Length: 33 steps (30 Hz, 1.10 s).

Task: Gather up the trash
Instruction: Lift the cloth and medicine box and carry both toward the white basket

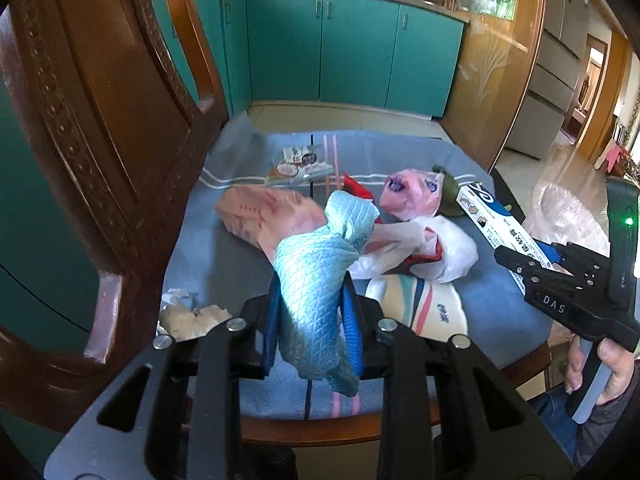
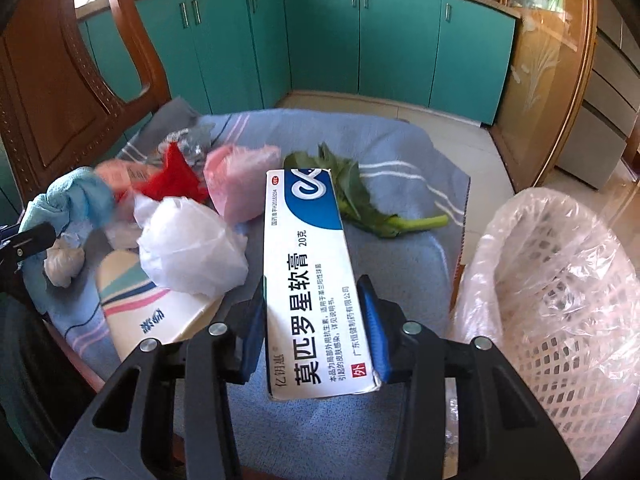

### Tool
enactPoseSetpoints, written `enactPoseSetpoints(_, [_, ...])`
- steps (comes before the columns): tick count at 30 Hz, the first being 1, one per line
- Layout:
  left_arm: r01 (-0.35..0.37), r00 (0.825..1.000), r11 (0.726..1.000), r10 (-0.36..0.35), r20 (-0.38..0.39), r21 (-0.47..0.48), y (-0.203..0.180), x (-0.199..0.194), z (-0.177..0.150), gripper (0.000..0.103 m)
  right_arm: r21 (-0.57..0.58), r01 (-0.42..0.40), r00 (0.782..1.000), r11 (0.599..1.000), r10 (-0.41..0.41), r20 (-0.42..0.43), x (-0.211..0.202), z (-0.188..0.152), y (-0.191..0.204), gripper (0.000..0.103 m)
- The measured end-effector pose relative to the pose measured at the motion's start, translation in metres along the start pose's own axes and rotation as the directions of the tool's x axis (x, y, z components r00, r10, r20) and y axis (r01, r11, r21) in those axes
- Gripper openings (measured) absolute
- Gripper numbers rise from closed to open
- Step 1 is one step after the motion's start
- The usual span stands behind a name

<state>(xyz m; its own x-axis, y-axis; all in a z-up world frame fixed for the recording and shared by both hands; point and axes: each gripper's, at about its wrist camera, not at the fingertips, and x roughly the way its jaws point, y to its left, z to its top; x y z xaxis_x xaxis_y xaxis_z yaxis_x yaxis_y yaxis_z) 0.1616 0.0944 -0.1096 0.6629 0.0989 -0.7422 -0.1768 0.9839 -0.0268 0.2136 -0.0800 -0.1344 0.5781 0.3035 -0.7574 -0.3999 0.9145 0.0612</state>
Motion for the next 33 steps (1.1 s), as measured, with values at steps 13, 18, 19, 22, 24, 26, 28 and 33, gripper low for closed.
enactPoseSetpoints(13, [0.053,0.994,0.999,-0.051,0.101,-0.013,-0.017,-0.02,0.018,0.029,0.081,0.02,0.981,0.997,-0.035,0.192,-0.05,0.009,-0.032,0.044])
enactPoseSetpoints(18, [0.112,0.987,0.993,-0.116,0.111,0.039,-0.045,-0.02,0.027,0.029,0.192,0.142,0.958,0.971,-0.184,0.22,-0.073,0.003,-0.084,0.044])
enactPoseSetpoints(19, [0.136,0.984,0.989,-0.141,0.109,0.055,-0.056,-0.02,0.03,0.029,0.21,0.174,0.953,0.962,-0.219,0.21,-0.075,0.0,-0.093,0.044])
enactPoseSetpoints(22, [0.196,0.974,0.976,-0.206,0.099,0.099,-0.085,-0.016,0.036,0.029,0.256,0.269,0.932,0.929,-0.318,0.175,-0.083,-0.012,-0.12,0.044])
enactPoseSetpoints(24, [0.241,0.965,0.962,-0.252,0.079,0.127,-0.107,-0.007,0.041,0.029,0.287,0.291,0.929,0.913,-0.342,0.144,-0.087,-0.02,-0.135,0.044])
enactPoseSetpoints(26, [0.286,0.954,0.947,-0.296,0.054,0.147,-0.13,0.0,0.043,0.029,0.311,0.312,0.927,0.898,-0.36,0.11,-0.089,-0.029,-0.147,0.044])
enactPoseSetpoints(28, [0.325,0.941,0.928,-0.336,0.032,0.183,-0.16,0.006,0.044,0.029,0.34,0.335,0.924,0.878,-0.377,0.063,-0.089,-0.037,-0.162,0.044])
enactPoseSetpoints(33, [0.404,0.912,0.883,-0.41,-0.024,0.238,-0.216,0.018,0.042,0.029,0.408,0.361,0.922,0.839,-0.388,-0.017,-0.09,-0.052,-0.186,0.044])
